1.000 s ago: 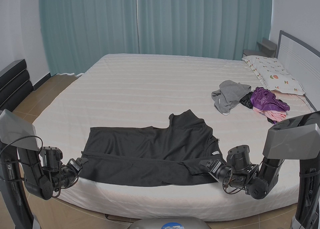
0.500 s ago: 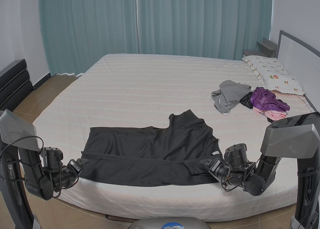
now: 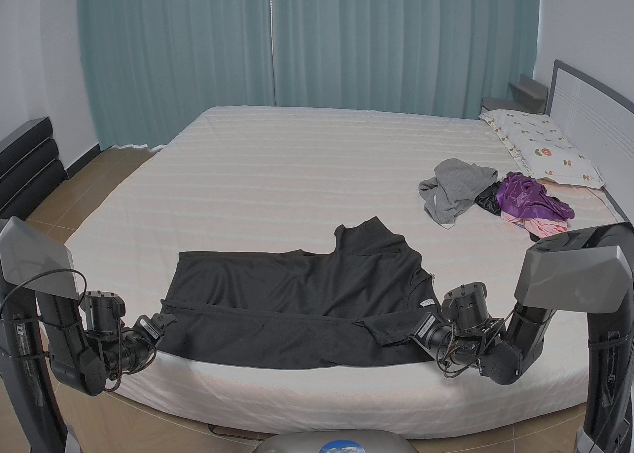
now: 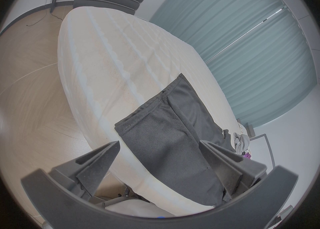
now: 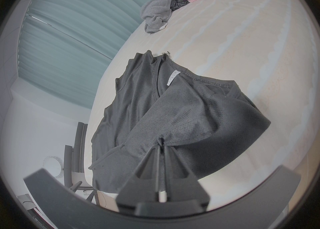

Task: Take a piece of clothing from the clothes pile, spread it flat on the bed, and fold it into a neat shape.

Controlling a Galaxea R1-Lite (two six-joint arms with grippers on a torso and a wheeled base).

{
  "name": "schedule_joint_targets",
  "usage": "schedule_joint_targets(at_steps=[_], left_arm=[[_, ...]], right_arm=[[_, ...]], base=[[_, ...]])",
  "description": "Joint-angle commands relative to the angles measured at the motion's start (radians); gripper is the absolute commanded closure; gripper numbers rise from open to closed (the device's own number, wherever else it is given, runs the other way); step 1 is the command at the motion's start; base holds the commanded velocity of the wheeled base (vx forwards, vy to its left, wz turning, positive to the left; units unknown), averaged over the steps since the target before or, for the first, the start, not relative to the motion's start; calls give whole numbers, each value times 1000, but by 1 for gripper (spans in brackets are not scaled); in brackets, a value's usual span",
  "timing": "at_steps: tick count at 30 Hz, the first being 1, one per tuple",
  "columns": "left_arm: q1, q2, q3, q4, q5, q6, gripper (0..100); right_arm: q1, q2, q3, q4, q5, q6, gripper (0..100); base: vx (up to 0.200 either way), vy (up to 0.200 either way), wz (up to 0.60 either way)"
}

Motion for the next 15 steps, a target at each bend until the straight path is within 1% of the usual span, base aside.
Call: schedule_joint_targets(at_steps=[1, 15], left_arm=[[1, 2, 0, 0, 0, -1, 0], [1, 4, 0, 0, 0, 1, 0]], right_arm=[[0, -5, -1, 0, 1, 0, 100], [17, -77, 41, 10, 0, 1, 100]], base=[[0, 0, 0], [0, 0, 0]])
